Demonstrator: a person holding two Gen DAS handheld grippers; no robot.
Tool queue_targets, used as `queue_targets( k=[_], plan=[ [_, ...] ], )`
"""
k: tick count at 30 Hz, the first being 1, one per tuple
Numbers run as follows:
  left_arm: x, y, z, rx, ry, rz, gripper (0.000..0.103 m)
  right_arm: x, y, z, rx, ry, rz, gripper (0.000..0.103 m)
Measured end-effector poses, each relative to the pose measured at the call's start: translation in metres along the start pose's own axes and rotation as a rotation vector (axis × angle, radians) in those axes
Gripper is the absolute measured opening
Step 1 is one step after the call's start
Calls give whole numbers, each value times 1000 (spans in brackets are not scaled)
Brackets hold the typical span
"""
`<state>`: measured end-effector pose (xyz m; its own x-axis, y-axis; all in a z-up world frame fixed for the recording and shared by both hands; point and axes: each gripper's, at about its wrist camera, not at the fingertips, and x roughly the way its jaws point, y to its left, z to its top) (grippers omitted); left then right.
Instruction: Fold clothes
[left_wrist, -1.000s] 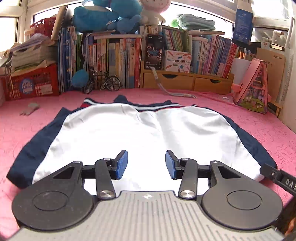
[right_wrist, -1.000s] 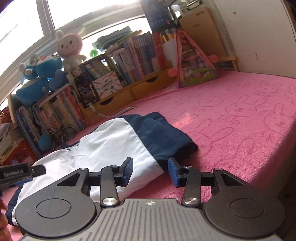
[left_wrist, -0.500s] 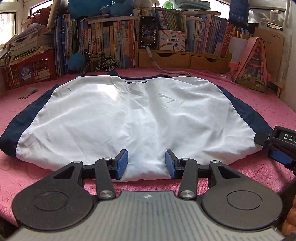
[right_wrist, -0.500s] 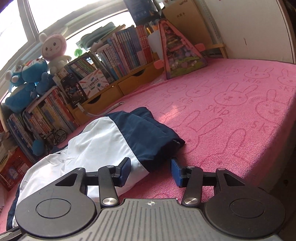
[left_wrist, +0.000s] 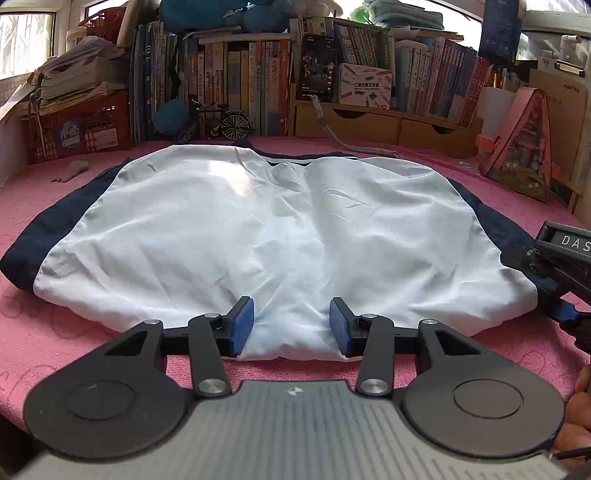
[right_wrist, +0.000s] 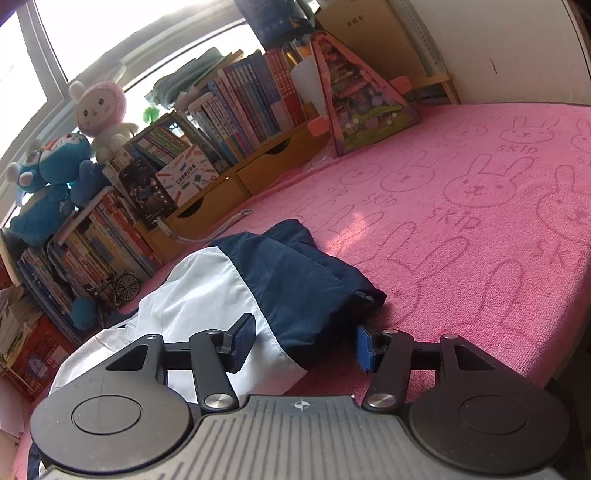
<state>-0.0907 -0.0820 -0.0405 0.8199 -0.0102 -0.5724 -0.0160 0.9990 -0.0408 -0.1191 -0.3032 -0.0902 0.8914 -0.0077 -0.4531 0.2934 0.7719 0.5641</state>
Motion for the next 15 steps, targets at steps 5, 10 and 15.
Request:
queue_targets(
  k=[5, 10, 15],
  plan=[
    [0, 0, 0, -6, 0, 2, 42, 12, -17, 13, 139, 37, 92, 59],
    [1, -1, 0, -6, -4, 6, 42, 24, -17, 21, 123, 50, 120, 58],
    [1, -2, -2, -5, -11, 14, 42, 39, -13, 24, 108, 83, 119, 31]
  ],
)
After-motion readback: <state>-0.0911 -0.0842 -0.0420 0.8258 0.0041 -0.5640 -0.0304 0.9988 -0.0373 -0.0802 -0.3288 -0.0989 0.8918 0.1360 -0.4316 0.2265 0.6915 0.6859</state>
